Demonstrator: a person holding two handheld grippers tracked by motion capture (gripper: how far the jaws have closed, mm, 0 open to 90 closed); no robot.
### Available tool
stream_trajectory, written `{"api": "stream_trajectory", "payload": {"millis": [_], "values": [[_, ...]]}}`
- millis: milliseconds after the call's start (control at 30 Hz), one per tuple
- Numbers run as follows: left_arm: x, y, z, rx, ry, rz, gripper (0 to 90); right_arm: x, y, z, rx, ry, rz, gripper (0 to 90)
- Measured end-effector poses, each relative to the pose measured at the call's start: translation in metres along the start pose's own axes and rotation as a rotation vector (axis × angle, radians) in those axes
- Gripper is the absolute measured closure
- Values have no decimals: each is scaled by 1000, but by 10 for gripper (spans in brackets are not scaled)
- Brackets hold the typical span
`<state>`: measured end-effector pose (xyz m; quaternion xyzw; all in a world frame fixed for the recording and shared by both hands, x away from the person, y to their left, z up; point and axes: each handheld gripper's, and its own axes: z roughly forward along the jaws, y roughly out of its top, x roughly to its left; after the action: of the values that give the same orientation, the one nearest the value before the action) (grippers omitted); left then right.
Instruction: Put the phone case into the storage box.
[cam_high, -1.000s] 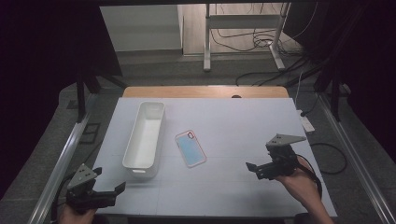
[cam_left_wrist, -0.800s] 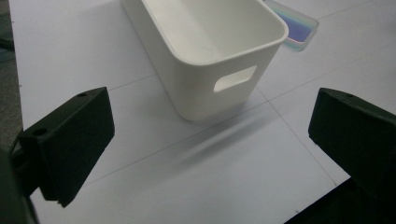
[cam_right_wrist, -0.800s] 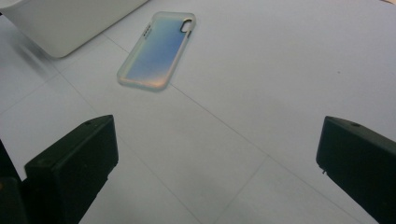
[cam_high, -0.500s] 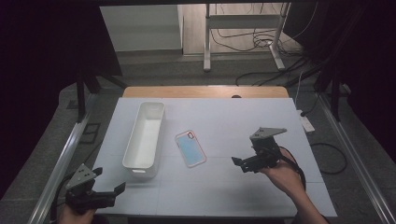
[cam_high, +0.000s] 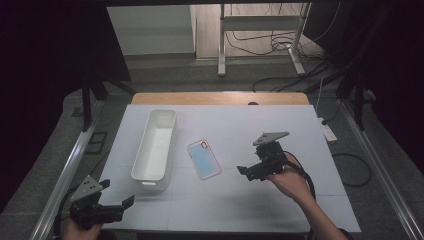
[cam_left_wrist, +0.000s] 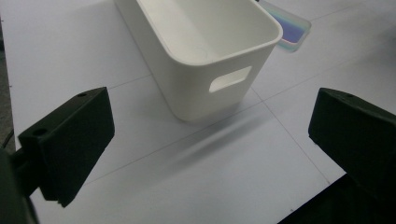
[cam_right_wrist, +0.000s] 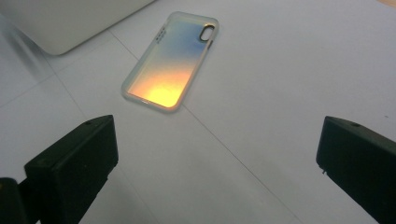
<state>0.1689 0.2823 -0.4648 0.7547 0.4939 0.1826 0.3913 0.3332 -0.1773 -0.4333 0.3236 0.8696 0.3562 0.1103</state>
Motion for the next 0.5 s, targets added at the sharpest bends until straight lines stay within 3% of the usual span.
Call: {"api": "stream_trajectory", "payload": {"millis": [200,500], "values": [[1,0,0,-1,-2,-1,12,1,7,12,10,29,2,0],[1,0,0,-1,-3,-1,12,3,19,32,38,33,-11,0]]}}
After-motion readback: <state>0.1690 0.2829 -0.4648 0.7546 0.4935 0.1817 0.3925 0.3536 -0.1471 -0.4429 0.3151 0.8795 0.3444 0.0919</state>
